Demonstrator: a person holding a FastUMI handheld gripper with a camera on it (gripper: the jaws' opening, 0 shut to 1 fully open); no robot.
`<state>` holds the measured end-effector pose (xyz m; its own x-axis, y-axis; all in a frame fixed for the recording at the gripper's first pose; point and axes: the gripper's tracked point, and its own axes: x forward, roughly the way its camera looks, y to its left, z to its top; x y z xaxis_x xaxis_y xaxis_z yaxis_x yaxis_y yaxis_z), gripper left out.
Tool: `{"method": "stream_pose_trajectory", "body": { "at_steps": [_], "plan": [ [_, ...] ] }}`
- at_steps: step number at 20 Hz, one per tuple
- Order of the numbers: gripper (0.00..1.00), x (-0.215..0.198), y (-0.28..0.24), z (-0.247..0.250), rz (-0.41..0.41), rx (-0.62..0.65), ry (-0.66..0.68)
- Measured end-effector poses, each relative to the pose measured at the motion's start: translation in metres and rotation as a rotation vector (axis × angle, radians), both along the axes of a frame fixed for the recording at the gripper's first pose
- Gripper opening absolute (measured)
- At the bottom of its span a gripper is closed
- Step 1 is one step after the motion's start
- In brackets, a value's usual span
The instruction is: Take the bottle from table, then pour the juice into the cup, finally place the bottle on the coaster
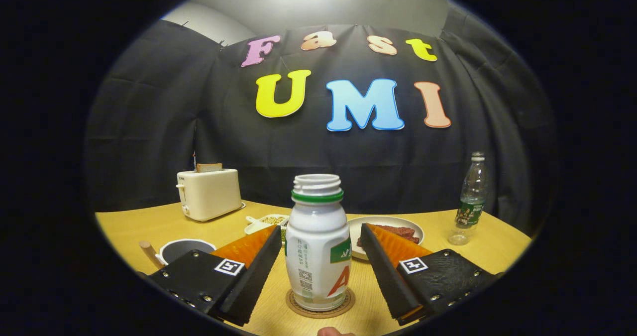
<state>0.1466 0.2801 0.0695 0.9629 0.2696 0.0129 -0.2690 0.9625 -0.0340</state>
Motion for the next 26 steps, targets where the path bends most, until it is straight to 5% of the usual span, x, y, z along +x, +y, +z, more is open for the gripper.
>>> {"method": "stream_pose_trajectory", "body": {
  "at_steps": [18,23,26],
  "plan": [
    [0.97,-0.09,-0.063,0.195,-0.167,-0.003,-0.078],
    [0.97,-0.103,-0.079,0.199,-0.192,-0.037,-0.076],
    [0.97,-0.119,-0.105,0.163,-0.142,-0.034,-0.086]
  ]
}}
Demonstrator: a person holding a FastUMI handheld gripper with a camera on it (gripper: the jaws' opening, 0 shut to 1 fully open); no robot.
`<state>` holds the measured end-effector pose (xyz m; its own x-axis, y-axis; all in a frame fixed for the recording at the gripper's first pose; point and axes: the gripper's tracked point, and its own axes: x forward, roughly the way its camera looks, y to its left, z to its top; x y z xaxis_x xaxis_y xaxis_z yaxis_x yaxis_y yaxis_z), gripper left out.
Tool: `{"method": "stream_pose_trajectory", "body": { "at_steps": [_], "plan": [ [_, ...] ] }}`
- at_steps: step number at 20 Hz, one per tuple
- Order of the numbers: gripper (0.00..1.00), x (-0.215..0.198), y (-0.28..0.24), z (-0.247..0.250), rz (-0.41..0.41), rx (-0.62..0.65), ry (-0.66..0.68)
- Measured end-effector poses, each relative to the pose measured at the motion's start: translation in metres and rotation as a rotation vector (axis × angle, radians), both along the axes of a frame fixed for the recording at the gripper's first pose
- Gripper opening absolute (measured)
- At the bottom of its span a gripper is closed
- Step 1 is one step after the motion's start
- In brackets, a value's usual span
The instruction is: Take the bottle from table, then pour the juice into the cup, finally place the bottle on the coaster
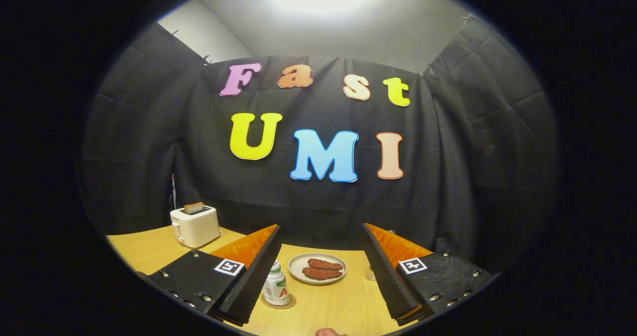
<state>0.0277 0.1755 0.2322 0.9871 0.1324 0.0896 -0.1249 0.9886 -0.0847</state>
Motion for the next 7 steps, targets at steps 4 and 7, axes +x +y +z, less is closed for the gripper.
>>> {"method": "stream_pose_trajectory", "body": {
  "at_steps": [4,7],
  "plan": [
    [0.97,0.001,-0.073,-0.105,0.028,0.021,0.046],
    [0.97,0.01,-0.127,-0.147,-0.038,0.058,0.045]
  ]
}}
